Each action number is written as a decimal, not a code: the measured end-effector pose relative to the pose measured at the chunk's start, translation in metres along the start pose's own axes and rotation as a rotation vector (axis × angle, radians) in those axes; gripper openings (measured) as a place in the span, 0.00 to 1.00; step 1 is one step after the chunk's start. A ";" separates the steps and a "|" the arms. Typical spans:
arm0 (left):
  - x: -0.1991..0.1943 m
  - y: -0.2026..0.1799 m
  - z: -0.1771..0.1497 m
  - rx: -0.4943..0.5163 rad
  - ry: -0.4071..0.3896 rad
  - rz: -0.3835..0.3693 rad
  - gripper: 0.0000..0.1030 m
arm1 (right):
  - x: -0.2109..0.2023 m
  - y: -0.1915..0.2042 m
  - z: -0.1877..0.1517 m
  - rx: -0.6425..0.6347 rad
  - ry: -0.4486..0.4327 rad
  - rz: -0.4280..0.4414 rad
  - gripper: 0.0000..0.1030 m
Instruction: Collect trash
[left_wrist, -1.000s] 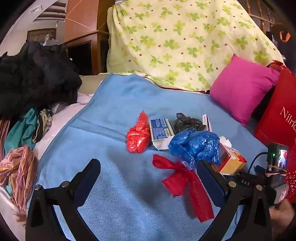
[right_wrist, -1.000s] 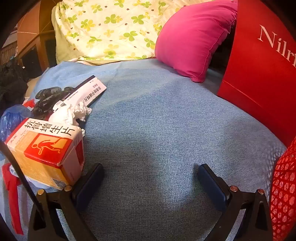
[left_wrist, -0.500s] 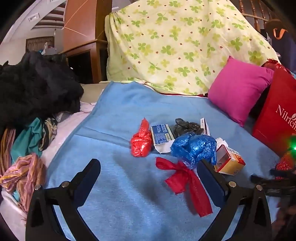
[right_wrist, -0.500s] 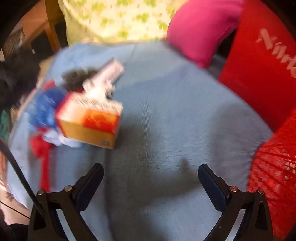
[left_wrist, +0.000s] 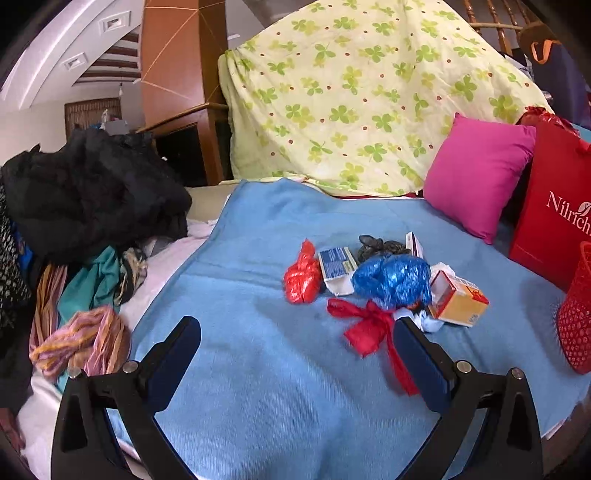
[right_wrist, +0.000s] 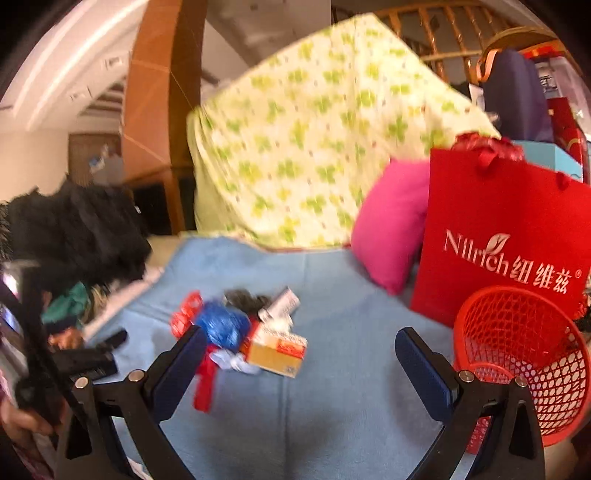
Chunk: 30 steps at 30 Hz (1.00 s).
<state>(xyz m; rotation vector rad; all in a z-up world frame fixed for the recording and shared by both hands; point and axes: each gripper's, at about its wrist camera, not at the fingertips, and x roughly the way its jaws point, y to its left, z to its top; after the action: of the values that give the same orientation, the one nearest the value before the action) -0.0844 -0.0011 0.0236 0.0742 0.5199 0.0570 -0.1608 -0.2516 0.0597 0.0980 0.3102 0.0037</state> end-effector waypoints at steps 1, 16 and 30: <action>-0.003 0.000 -0.002 -0.001 -0.002 0.000 1.00 | -0.008 0.003 -0.002 0.000 -0.027 -0.002 1.00; -0.072 -0.008 -0.005 0.023 -0.005 0.007 1.00 | -0.026 0.021 0.005 -0.033 0.226 -0.016 1.00; -0.113 -0.004 0.008 0.044 -0.045 0.027 1.00 | -0.052 0.041 0.027 -0.053 0.239 -0.072 1.00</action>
<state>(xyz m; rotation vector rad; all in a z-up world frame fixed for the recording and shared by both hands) -0.1784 -0.0137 0.0857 0.1254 0.4753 0.0696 -0.2013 -0.2146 0.1053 0.0331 0.5523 -0.0479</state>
